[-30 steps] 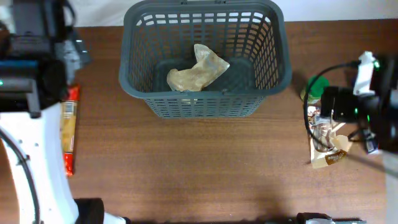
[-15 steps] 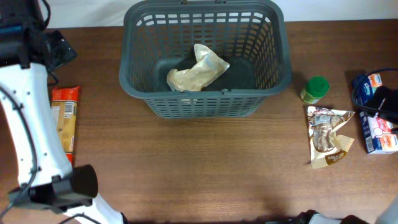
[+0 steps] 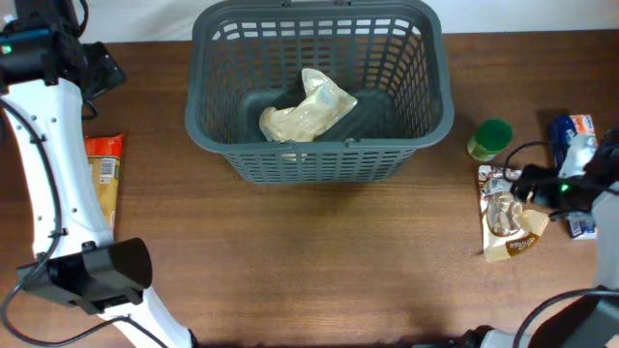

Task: Pack container
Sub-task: 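Reach the right gripper to the dried mushroom bag and grasp it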

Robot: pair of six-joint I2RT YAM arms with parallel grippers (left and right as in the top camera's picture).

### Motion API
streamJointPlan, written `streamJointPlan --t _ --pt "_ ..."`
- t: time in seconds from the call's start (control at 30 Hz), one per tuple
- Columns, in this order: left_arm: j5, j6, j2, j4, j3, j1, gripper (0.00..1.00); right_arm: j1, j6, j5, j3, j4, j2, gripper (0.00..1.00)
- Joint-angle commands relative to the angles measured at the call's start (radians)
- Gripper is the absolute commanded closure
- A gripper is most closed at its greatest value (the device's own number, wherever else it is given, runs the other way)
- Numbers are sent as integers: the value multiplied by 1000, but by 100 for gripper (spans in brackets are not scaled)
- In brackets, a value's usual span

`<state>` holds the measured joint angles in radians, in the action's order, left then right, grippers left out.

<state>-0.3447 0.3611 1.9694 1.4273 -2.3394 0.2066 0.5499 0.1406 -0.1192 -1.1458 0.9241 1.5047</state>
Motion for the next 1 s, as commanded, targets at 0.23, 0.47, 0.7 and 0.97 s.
streamJointPlan --t 0.23,0.47,0.7,0.97 --pt "18 -26 0 -24 1 81 1 -6 -44 -42 63 -99 -2 1" --pt "39 -26 2 -24 1 89 1 -6 -43 -41 63 -105 153 1" --pt "39 -64 2 -25 1 89 1 -6 -43 -28 63 -145 275 1" --pt "39 -64 2 -21 1 89 1 -6 -35 -27 63 -176 277 56"
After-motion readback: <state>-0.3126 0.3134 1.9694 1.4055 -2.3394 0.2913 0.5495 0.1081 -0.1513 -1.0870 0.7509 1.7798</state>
